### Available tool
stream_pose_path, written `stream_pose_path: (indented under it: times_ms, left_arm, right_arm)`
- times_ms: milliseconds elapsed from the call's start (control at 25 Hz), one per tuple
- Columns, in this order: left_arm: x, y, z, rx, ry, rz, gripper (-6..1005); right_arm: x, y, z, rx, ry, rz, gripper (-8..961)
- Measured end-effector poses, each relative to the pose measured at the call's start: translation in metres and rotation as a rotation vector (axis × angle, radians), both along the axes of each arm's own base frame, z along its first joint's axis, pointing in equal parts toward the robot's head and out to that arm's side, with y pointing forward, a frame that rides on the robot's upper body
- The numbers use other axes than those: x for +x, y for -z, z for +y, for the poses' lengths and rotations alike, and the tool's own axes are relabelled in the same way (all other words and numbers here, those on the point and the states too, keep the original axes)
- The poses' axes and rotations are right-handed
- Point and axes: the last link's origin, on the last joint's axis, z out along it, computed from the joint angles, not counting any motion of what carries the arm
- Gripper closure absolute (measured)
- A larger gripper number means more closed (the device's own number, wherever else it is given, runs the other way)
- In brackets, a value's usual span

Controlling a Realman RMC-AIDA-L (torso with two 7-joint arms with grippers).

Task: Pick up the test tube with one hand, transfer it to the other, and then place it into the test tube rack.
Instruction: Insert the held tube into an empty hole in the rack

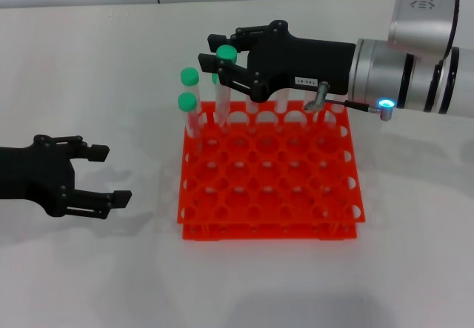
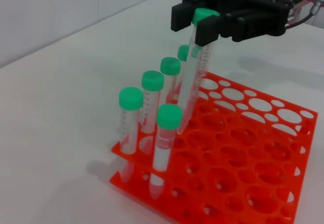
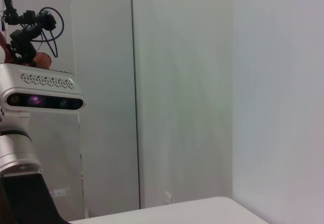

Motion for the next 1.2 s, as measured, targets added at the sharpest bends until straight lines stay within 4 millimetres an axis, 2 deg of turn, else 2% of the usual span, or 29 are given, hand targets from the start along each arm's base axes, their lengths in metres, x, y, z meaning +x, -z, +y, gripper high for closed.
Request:
stream_pose_path:
  times_ms: [520, 1200]
  left_arm:
    - [-0.0029, 0.0051, -0.0003, -0.016, 0.007, 0.009, 110]
    - [-0.0025, 0.0053, 0.0007, -0.011, 0.008, 0.009, 111]
  right_arm:
    - [-0.0043, 0.0047, -0.0001, -0.003, -0.007, -0.005, 686]
    - [0.0002, 0.0092, 0.0007, 0.006, 0.012, -0.032, 687]
